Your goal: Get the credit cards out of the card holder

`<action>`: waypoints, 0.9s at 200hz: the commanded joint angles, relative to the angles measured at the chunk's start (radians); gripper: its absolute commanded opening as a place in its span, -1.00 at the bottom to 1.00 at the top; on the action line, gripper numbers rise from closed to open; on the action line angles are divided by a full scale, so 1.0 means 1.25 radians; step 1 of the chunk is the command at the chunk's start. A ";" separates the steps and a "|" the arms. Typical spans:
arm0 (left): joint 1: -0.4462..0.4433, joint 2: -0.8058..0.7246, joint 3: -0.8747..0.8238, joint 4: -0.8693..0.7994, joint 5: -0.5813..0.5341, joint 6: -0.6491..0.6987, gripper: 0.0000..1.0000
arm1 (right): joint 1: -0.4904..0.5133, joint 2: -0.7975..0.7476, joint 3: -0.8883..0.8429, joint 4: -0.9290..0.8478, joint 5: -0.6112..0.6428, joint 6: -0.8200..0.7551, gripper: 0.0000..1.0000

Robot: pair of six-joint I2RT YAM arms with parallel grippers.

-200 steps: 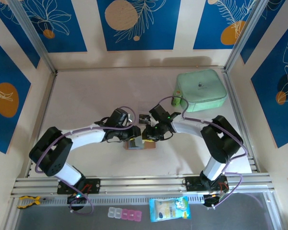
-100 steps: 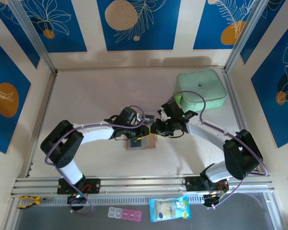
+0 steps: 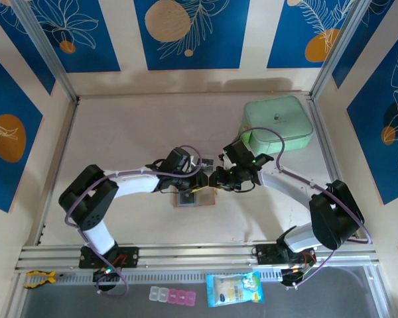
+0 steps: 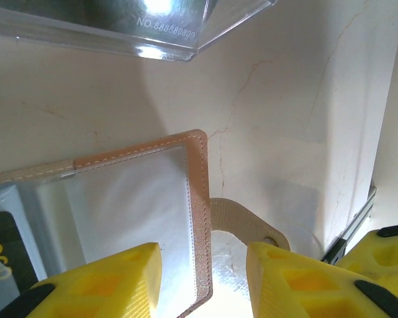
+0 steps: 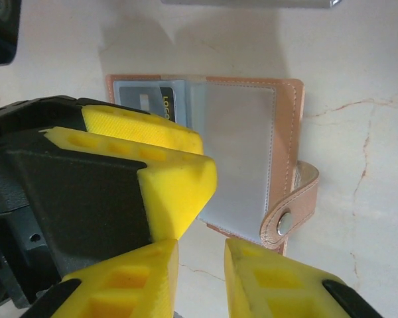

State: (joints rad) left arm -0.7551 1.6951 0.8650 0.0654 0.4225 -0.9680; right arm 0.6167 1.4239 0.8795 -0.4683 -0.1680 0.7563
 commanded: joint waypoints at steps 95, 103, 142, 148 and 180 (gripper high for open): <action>0.061 -0.214 -0.181 -0.107 -0.106 0.051 -0.49 | 0.082 0.163 0.101 0.025 -0.047 -0.001 -0.57; 0.062 -0.220 -0.184 -0.119 -0.114 0.057 -0.52 | 0.083 0.176 0.104 0.032 -0.054 0.001 -0.58; 0.074 -0.221 -0.192 -0.128 -0.113 0.075 -0.63 | 0.098 0.229 0.127 0.059 -0.074 0.007 -0.60; 0.077 -0.215 -0.193 -0.122 -0.108 0.076 -0.67 | 0.099 0.235 0.132 0.060 -0.075 0.007 -0.60; 0.084 -0.175 -0.177 -0.123 -0.104 0.089 -0.73 | 0.099 0.266 0.150 0.059 -0.084 0.002 -0.57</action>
State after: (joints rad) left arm -0.6628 1.4433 0.6331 -0.0673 0.2947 -0.8871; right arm 0.7341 1.7325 1.0348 -0.3992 -0.2371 0.7597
